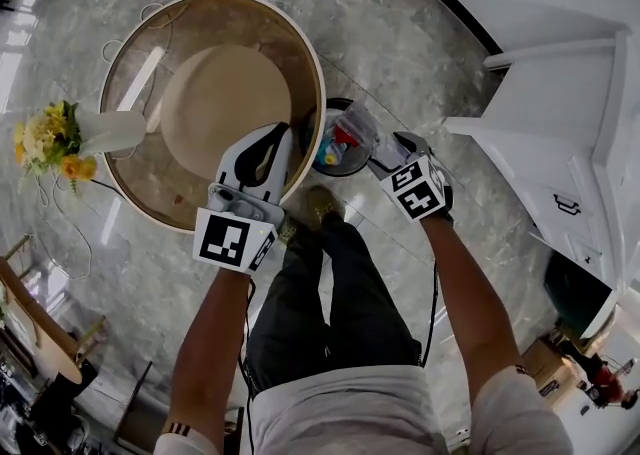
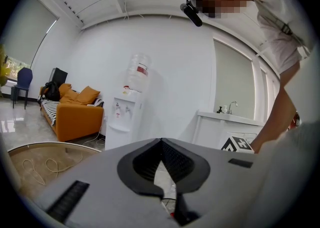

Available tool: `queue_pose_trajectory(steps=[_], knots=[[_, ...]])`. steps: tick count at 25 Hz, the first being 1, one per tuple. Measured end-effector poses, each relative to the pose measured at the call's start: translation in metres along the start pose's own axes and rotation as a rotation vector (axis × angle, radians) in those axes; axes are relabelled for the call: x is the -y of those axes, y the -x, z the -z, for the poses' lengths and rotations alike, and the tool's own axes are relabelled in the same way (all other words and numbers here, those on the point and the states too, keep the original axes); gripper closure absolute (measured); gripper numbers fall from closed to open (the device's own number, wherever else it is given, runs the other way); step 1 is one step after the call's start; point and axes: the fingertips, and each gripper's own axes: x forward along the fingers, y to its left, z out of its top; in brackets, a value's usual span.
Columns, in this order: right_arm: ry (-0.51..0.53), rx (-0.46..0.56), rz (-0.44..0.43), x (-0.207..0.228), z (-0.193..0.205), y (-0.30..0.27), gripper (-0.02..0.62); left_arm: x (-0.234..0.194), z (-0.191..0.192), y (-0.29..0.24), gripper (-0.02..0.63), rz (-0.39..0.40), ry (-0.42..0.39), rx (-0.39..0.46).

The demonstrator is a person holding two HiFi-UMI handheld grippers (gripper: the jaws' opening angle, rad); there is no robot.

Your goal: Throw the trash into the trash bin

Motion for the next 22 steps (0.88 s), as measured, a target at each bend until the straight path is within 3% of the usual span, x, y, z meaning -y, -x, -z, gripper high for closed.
queue_pose_trajectory(steps=[9, 14, 22], knots=[[0.02, 0.048, -0.01, 0.0, -0.019, -0.004, 0.267, -0.009, -0.002, 0.007, 0.606, -0.026, 0.006, -0.001], [0.026, 0.147, -0.006, 0.0, -0.041, 0.009, 0.284, -0.01, -0.006, 0.01, 0.606, -0.032, 0.005, 0.002], [-0.003, 0.362, 0.0, 0.001, -0.096, 0.048, 0.413, -0.005, -0.031, 0.011, 0.606, -0.036, -0.013, 0.025]])
